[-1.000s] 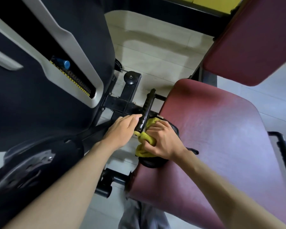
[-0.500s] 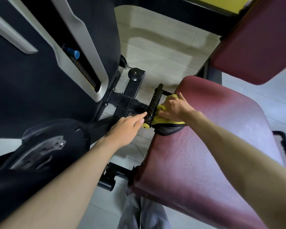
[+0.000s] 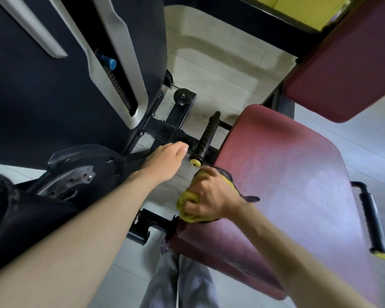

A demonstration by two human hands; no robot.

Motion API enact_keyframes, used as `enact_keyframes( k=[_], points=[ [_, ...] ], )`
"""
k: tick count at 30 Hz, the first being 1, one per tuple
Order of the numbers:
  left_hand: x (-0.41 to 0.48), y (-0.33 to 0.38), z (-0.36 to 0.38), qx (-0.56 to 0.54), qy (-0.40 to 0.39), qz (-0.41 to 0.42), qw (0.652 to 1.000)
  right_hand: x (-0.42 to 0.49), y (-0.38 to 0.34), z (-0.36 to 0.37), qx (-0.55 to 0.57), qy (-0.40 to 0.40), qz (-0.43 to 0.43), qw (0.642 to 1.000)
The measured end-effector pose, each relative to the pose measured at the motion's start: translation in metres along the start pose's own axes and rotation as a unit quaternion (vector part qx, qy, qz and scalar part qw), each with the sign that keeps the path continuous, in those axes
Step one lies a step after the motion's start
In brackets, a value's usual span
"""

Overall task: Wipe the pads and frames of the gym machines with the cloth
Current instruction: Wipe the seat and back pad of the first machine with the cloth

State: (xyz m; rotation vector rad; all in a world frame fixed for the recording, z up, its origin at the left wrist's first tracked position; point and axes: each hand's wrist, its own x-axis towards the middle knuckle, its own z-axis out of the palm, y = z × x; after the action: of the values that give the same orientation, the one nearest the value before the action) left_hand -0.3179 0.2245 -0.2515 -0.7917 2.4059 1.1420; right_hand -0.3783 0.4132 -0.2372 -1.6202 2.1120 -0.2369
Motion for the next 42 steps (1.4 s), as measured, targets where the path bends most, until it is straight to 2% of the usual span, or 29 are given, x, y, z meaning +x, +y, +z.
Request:
enact_keyframes(
  k=[2,3,6,10,12,15,18,22,24,27,30,33,37,42],
  points=[
    [0.0,0.004,0.002,0.001,-0.008,-0.002,1.0,-0.011,-0.021,0.007,0.021,0.047,0.002,0.999],
    [0.001,0.005,0.003,0.005,-0.013,0.0,1.0,-0.013,-0.022,0.008,0.013,0.043,0.007,0.999],
    [0.001,0.005,0.003,0.019,-0.027,0.011,0.999,0.002,-0.005,0.0,-0.051,-0.014,0.022,0.998],
    [0.002,0.002,0.004,0.029,-0.024,0.016,0.999,0.034,-0.001,-0.013,-0.113,-0.108,0.121,0.98],
    [0.001,0.001,0.005,0.032,-0.018,0.014,0.999,0.038,-0.016,-0.014,-0.109,-0.109,0.163,0.975],
    [-0.001,0.004,0.007,0.031,-0.014,0.016,0.999,0.021,-0.058,-0.005,-0.082,-0.087,0.163,0.979],
    [-0.004,0.013,0.007,0.026,-0.019,0.031,0.999,-0.01,-0.098,0.016,-0.082,-0.06,0.089,0.991],
    [-0.008,0.021,0.005,0.038,-0.017,0.053,0.998,-0.023,-0.084,0.025,-0.059,-0.005,0.054,0.997],
    [-0.01,0.023,0.005,0.041,-0.011,0.059,0.997,-0.014,-0.075,0.019,-0.051,0.014,0.1,0.994],
    [-0.013,0.023,0.008,0.043,0.007,0.064,0.997,0.002,-0.079,0.012,-0.031,0.069,0.229,0.97],
    [-0.021,0.023,0.013,0.075,0.043,0.065,0.994,0.005,-0.093,0.021,-0.025,0.103,0.264,0.959],
    [-0.029,0.026,0.016,0.067,0.079,0.065,0.993,-0.015,-0.098,0.037,-0.013,0.122,0.212,0.969],
    [-0.041,0.032,0.019,0.038,0.105,0.059,0.992,-0.06,-0.096,0.056,-0.015,0.161,0.083,0.983],
    [-0.06,0.036,0.02,0.017,0.109,0.059,0.992,-0.13,-0.072,0.074,-0.124,0.125,-0.024,0.984]
  ],
)
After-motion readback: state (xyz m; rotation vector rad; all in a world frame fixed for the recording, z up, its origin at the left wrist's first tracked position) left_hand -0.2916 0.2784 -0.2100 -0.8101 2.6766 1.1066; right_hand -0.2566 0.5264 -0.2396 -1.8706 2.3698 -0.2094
